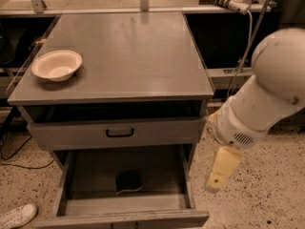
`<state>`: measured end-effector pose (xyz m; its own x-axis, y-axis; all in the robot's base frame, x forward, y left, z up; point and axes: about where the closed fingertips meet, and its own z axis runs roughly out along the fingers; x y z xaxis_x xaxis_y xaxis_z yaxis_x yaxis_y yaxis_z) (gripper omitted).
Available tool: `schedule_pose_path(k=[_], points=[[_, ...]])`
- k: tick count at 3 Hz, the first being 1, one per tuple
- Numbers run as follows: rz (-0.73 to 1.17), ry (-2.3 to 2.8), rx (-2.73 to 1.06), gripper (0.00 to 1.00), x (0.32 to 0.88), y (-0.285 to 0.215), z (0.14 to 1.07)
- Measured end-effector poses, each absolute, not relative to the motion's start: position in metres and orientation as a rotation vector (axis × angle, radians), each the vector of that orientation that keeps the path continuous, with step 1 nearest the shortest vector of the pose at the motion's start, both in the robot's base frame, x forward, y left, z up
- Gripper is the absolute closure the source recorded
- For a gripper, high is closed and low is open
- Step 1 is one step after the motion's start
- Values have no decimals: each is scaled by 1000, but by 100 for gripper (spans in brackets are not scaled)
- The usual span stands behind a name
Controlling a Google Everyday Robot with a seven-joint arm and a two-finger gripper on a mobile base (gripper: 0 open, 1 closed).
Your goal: Pick sponge from middle drawer and place on counter
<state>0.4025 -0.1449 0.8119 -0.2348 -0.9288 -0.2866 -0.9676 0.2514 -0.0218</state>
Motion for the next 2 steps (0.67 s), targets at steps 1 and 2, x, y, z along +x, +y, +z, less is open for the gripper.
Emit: schedule_pose_path(k=[1, 2], points=[[329, 2305, -1771, 0, 402, -122, 744], [329, 2305, -1771, 0, 402, -122, 744]])
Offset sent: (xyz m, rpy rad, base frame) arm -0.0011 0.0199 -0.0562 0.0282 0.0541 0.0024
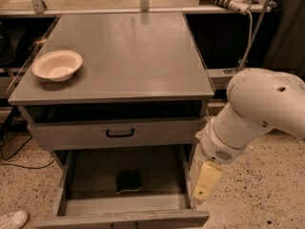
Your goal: Pick sponge from middle drawer and place on counter
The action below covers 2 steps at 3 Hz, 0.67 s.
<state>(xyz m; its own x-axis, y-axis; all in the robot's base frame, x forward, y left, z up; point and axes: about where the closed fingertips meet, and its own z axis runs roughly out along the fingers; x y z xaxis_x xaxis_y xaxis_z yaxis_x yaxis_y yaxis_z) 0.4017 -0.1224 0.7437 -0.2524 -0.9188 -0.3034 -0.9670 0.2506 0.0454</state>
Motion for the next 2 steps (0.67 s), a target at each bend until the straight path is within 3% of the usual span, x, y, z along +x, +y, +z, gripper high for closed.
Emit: schedule_pose_path(k=[2], points=[[473, 2171, -1748, 0, 416, -73, 660]])
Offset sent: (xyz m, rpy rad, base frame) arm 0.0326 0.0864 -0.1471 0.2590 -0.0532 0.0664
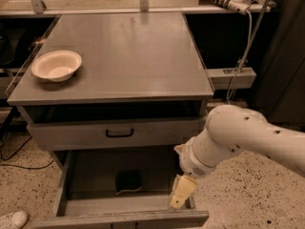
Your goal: Pick sponge from middle drawer and place on counter
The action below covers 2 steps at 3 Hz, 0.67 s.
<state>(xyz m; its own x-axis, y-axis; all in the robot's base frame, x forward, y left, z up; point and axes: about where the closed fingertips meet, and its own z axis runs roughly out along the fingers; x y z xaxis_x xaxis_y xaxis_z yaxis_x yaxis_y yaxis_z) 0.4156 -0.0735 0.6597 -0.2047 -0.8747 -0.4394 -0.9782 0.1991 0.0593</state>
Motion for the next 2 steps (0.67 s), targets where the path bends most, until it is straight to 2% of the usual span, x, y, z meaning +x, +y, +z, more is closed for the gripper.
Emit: schedule_pose_path(k=[1, 2], points=[[531, 2114, -1729, 0, 430, -48, 620], [533, 2113, -1734, 0, 429, -46, 618]])
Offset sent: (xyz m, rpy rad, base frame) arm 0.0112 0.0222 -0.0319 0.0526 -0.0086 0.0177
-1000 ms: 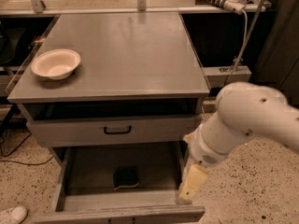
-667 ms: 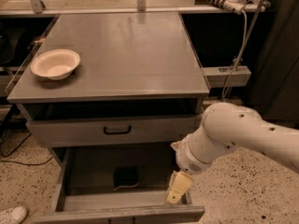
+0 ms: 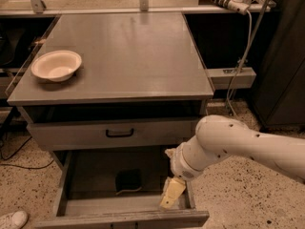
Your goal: Pick sponge from middle drawer and place on counter
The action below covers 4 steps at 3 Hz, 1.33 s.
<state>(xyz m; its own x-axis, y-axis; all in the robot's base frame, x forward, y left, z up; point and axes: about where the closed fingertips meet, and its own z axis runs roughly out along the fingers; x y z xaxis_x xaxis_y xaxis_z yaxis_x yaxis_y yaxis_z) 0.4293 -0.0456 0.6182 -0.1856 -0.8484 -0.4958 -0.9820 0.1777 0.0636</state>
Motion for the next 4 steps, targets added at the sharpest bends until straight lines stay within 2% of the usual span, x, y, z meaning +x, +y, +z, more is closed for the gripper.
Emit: schedule_pose_path(k=[1, 2, 3, 4], points=[[534, 2038, -1746, 0, 441, -21, 598], [577, 1896, -1767, 0, 474, 27, 547], [581, 1886, -1775, 0, 471, 33, 536], [582, 1812, -1733, 0, 494, 54, 502]])
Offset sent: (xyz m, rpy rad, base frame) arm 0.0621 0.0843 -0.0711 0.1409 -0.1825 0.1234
